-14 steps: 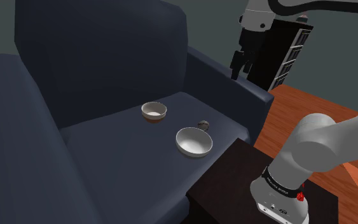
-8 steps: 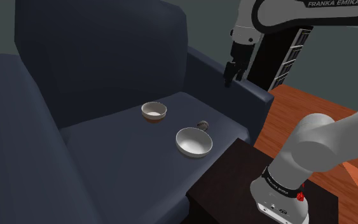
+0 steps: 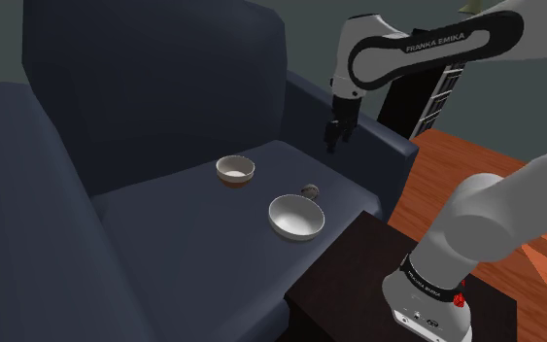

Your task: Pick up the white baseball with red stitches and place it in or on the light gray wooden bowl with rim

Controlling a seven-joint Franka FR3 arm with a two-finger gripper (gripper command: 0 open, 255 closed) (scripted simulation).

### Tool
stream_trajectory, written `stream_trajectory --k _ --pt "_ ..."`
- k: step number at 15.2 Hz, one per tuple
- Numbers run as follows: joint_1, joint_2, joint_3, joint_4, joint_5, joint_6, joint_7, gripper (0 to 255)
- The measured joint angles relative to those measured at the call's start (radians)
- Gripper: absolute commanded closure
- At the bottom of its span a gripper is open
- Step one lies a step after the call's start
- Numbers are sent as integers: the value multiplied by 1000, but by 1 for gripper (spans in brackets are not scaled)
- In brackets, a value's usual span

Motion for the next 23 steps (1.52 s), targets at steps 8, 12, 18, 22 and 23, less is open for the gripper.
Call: stream_trajectory --k 8,12,18,22,23 --pt "-17 280 -65 -2 -22 242 -73 0" --pt "-26 449 -89 40 -15 349 -117 0" --pt "-41 698 -96 129 16 475 -175 0" --pt "-48 759 -95 140 22 519 -185 0" --pt "-50 771 -95 138 23 534 -186 0"
